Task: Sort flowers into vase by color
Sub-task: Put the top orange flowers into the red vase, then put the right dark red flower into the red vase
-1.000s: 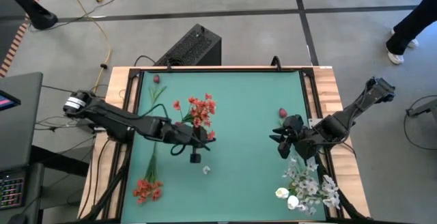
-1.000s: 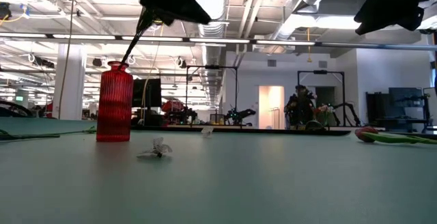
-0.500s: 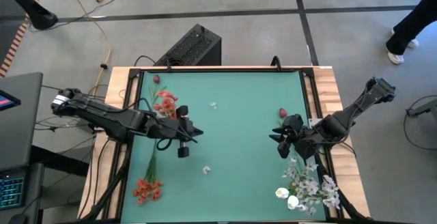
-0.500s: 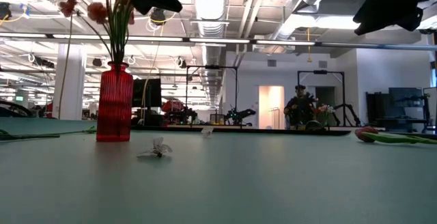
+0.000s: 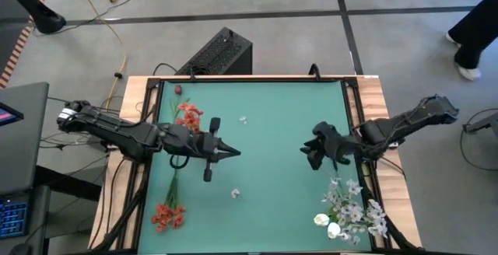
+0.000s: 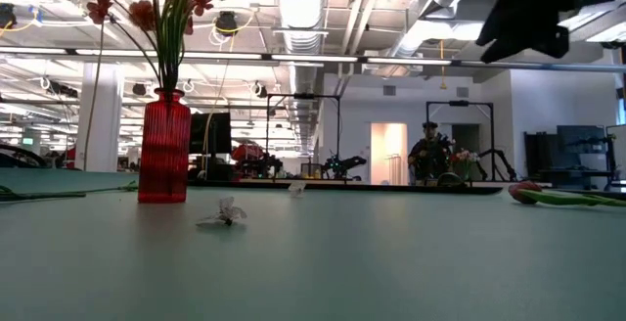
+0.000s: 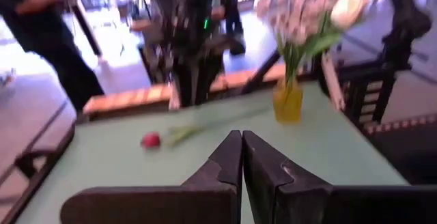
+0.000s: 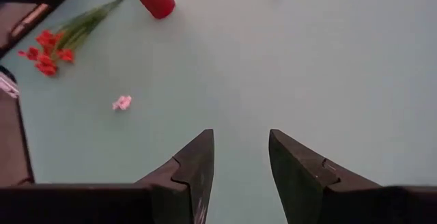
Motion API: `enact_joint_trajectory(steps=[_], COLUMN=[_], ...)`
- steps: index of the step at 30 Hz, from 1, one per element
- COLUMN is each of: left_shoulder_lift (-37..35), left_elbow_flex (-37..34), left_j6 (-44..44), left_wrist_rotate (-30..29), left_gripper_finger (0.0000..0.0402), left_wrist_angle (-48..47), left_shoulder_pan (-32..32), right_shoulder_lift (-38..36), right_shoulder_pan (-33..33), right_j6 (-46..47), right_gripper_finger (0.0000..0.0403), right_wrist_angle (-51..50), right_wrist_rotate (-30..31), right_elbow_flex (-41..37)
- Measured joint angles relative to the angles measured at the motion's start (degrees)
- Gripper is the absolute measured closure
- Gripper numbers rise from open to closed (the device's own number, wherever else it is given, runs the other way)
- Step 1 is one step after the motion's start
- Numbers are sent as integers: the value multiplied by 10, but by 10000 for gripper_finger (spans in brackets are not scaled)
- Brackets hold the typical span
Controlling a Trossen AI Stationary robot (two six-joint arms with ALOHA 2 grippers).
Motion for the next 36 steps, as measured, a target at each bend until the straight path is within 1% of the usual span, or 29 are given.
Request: enact_joint_trajectory(steps=[3,6,8,12,13,15,18,20,22,25,28,30,32,34,36], left_shoulder_lift=[-8,-35,-60,-101,-109,-122,-129,-128,-123,-109,-86,-70,-56,-41,-31], left_elbow_flex=[0,0,0,0,0,0,-2,-23,-52,-111,-173,-212,-247,-274,-292], left_j6=[2,2,-10,-22,-22,-16,24,50,67,96,129,160,179,173,174], left_wrist_rotate=[26,61,97,201,219,236,228,205,164,87,38,23,22,22,22], left_gripper_finger=[401,401,402,401,401,401,401,401,401,401,401,401,401,401,401], left_wrist_angle=[53,55,41,-6,-21,-53,-96,-86,-56,34,160,250,321,380,413], left_shoulder_pan=[0,-2,-3,-24,-35,-61,-117,-159,-199,-245,-273,-282,-284,-284,-284], right_shoulder_lift=[0,1,2,14,20,33,57,76,97,127,151,158,160,161,161], right_shoulder_pan=[-40,-81,-103,-126,-127,-126,-113,-99,-84,-64,-56,-55,-58,-62,-69], right_j6=[-30,-46,-46,-31,-18,7,33,51,68,97,112,123,125,135,136], right_gripper_finger=[237,240,245,257,260,263,265,265,265,265,265,265,265,265,265], right_wrist_angle=[20,5,-24,-94,-113,-145,-186,-209,-230,-262,-291,-294,-285,-280,-273], right_wrist_rotate=[-44,-102,-132,-176,-185,-207,-227,-228,-228,-228,-229,-233,-252,-266,-275], right_elbow_flex=[0,0,0,0,0,0,0,0,0,0,0,-8,-25,-45,-64])
